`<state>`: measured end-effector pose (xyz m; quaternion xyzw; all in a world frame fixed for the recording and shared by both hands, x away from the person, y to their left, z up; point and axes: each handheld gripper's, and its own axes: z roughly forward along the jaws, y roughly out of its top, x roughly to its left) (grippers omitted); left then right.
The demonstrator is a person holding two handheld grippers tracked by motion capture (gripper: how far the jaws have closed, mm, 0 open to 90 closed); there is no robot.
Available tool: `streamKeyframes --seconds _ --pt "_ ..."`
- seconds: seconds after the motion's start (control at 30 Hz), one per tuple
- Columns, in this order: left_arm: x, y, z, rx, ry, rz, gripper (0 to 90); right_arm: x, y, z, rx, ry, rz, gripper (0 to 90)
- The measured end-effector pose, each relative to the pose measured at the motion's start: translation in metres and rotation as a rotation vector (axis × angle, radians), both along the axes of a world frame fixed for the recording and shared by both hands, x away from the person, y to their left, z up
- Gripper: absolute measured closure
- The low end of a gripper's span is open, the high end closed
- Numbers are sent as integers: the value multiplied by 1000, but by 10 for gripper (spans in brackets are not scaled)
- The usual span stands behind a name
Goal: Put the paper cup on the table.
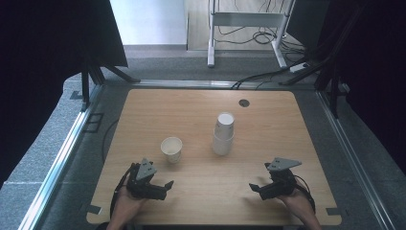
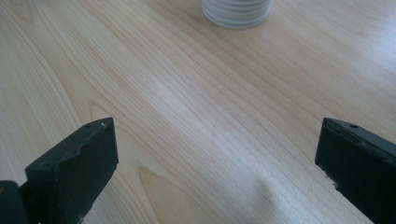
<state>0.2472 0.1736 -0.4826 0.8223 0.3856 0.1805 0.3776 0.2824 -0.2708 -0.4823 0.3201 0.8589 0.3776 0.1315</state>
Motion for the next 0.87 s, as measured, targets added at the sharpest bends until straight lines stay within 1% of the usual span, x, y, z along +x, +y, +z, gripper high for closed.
streamKeyframes --seconds 0.07,0.2,0.27,0.43,0.47,0.5,0.53,0.57,0.63,0.67,0.7,0.73,0.87 --pt "1 -3 -5 10 14 -8 0 0 -1 -2 -11 0 -5 0" --pt "1 -10 -15 46 41 -26 0 1 -4 -9 -35 12 -12 0" --pt "0 -14 -19 78 52 -43 0 2 -6 -12 -44 25 -11 0" --pt "1 -22 -26 134 82 -72 0 5 -7 -21 -64 53 -14 0" --pt "1 -23 -27 151 89 -81 0 6 -7 -22 -70 57 -9 0" --pt "1 -25 -28 160 96 -86 0 6 -7 -24 -75 66 -9 0" --pt "1 -26 -30 167 103 -91 0 7 -6 -27 -91 77 -5 0" --pt "2 -26 -31 167 112 -93 0 7 -6 -27 -91 77 -5 0" --pt "3 -26 -32 146 131 -92 0 7 -5 -31 -110 84 2 0" --pt "4 -25 -32 139 145 -91 0 7 -5 -31 -108 77 6 0" --pt "5 -23 -34 113 168 -83 0 7 -5 -32 -106 76 5 0" --pt "6 -22 -35 95 167 -77 0 7 -5 -32 -106 74 6 0" --pt "6 -20 -36 94 162 -85 0 7 -6 -34 -80 52 1 0"
